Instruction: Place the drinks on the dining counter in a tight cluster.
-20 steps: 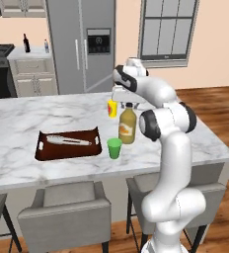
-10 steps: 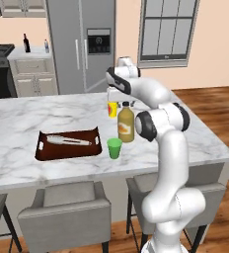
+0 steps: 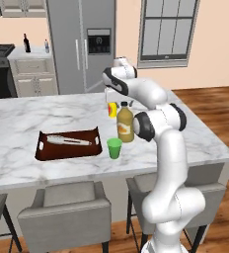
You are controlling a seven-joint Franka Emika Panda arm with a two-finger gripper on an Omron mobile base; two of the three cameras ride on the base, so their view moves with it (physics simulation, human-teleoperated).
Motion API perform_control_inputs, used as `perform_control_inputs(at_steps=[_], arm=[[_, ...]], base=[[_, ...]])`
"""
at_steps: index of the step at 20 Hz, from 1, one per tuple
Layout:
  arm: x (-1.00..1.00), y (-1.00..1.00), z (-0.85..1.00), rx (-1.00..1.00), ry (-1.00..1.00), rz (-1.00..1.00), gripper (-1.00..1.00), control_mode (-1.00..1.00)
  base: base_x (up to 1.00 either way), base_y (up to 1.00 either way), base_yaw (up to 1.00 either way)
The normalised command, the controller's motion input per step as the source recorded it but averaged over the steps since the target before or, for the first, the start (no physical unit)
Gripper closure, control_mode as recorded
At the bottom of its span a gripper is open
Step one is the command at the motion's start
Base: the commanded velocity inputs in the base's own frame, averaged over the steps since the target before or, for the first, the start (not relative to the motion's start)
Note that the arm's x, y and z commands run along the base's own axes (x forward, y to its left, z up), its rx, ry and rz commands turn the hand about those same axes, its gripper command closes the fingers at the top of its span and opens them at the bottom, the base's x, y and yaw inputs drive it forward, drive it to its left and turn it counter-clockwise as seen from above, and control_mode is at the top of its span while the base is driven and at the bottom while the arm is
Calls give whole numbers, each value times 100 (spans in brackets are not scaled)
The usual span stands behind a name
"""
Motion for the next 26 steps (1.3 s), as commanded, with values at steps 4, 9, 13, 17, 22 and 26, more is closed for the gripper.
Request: perform_control_inputs(at_steps=[4,9,13,17,22,26], arm=[[7,-2,-81,0,-5,0,100,-100],[-9,0,-83,0,0,0,100,-100],[-32,0,-65,0,0,0,100,-100],[-41,0,-53,1,0,0,100,-100],[-48,0,-53,0,8,-1,100,-100],[-52,0,-53,0,13,-4,100,-100]], base=[[0,0,0],[0,0,0],[0,0,0],[0,0,0],[0,0,0],[0,0,0]])
